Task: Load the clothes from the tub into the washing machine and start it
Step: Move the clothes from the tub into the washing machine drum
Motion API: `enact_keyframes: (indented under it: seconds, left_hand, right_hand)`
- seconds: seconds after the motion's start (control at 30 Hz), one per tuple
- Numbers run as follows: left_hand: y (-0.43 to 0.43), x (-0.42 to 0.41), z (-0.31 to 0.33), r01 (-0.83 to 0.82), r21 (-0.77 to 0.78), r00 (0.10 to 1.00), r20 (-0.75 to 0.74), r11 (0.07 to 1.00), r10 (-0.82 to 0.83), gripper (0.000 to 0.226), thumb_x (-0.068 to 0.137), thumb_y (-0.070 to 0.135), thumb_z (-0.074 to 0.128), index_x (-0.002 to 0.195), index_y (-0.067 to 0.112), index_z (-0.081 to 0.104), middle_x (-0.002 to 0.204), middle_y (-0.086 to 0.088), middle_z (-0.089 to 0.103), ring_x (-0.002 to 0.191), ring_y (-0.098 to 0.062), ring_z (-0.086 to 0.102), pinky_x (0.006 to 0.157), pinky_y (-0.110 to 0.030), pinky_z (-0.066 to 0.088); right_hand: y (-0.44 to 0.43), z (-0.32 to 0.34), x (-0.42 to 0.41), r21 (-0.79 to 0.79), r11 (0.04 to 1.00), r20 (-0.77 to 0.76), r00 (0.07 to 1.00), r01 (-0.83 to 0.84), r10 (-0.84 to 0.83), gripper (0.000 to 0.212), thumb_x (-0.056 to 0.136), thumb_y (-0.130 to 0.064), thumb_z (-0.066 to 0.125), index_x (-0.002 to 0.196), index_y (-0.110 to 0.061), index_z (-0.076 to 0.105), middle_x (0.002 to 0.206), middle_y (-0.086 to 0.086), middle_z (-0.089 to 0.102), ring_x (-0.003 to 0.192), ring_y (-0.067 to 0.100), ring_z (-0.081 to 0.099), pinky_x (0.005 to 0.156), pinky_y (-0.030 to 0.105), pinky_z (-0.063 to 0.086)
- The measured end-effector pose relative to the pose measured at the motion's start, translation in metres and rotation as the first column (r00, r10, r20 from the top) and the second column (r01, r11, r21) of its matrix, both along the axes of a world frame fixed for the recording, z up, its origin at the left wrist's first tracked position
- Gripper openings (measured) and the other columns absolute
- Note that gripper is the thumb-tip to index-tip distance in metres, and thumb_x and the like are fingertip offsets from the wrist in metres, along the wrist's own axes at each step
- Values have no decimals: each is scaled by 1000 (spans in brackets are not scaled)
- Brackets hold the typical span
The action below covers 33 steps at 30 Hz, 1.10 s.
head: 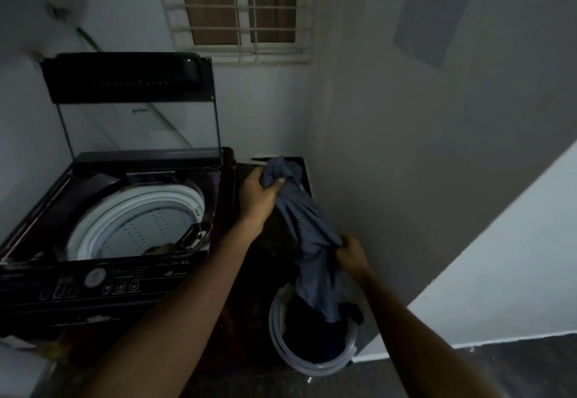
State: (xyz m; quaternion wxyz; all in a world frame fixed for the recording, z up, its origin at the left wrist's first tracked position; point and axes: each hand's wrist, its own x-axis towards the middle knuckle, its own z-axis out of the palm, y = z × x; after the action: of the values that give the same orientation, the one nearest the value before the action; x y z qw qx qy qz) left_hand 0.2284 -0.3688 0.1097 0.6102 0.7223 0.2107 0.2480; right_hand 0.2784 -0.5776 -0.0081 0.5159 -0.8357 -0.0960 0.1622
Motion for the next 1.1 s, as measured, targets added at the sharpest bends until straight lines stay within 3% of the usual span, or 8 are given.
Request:
enact_keyframes:
  seconds: [0.17, 0.3, 0.4, 0.53, 0.7, 0.83, 1.0, 1.1]
  left_hand:
    - [31, -22, -43, 138, 429, 929, -370, 892, 34, 26, 83, 4, 63, 108, 11, 60, 103, -9, 67, 95, -26, 63, 73, -27, 45]
    - [-4, -21, -52, 611, 244, 760, -447, 753, -472, 77, 76, 7, 75, 143, 16, 38, 134, 5, 45, 125, -13, 47, 95, -17, 43]
    - [-22, -7, -62, 610, 217, 763, -419, 762, -492, 112, 57, 41, 88, 149, 36, 25, 146, 5, 37, 133, -14, 42, 109, -40, 42]
    - [-32, -7, -44, 400, 260, 904, -271, 879, -331, 84, 55, 36, 92, 128, 21, 54, 126, -3, 58, 115, -17, 57, 96, -39, 50]
    - [-34, -11, -35, 210, 286, 964, -222, 935, -149, 58, 60, 23, 89, 112, 11, 66, 109, -7, 70, 99, -23, 66, 80, -36, 56]
    - [-30, -11, -19, 130, 258, 985, -148, 957, -94, 54, 60, 19, 90, 108, 9, 69, 108, -7, 72, 98, -19, 67, 82, -33, 56]
    - [-21, -13, 26, 166, 12, 985, 40, 986, -167, 42, 65, 5, 86, 104, 12, 71, 103, -1, 72, 94, -13, 69, 84, -31, 56]
    - [-18, -18, 43, 206, -100, 969, 162, 974, -188, 36, 69, -6, 80, 101, 10, 71, 100, -1, 73, 94, -16, 70, 81, -29, 55]
  right_hand:
    - [-5, 64, 17, 38, 999, 152, 988, 20, -26, 19, 80, -7, 49, 97, -11, 57, 94, 9, 64, 87, 20, 59, 74, 31, 48]
    - [23, 110, 24, -93, 993, 365, 926, -69, 98, 20, 80, -2, 56, 88, -20, 62, 85, -2, 67, 79, 13, 63, 66, 23, 49]
    - [45, 129, 17, -134, 985, 449, 880, -106, 156, 20, 78, 0, 58, 84, -17, 67, 78, -6, 64, 70, 7, 59, 58, 16, 40]
    - [53, 142, 12, -35, 993, 428, 896, -114, 118, 26, 76, 6, 58, 81, -19, 65, 76, -4, 65, 68, 10, 59, 62, 23, 44]
    - [26, 141, 5, 322, 896, 57, 951, -305, 303, 45, 77, 17, 62, 115, -7, 61, 107, 7, 66, 95, 14, 65, 86, 27, 54]
    - [-18, 97, 5, 224, 945, 3, 969, -240, 245, 61, 72, -9, 81, 125, -27, 55, 127, -9, 58, 119, 9, 53, 99, 32, 46]
    - [-34, 57, -19, 146, 971, -123, 971, -187, 205, 59, 72, -11, 82, 120, -25, 50, 115, -21, 55, 103, -4, 54, 78, 6, 44]
    - [-18, 38, -23, 226, 959, -205, 954, -172, 220, 49, 71, -2, 81, 115, -9, 61, 112, -5, 66, 106, 17, 63, 70, 12, 52]
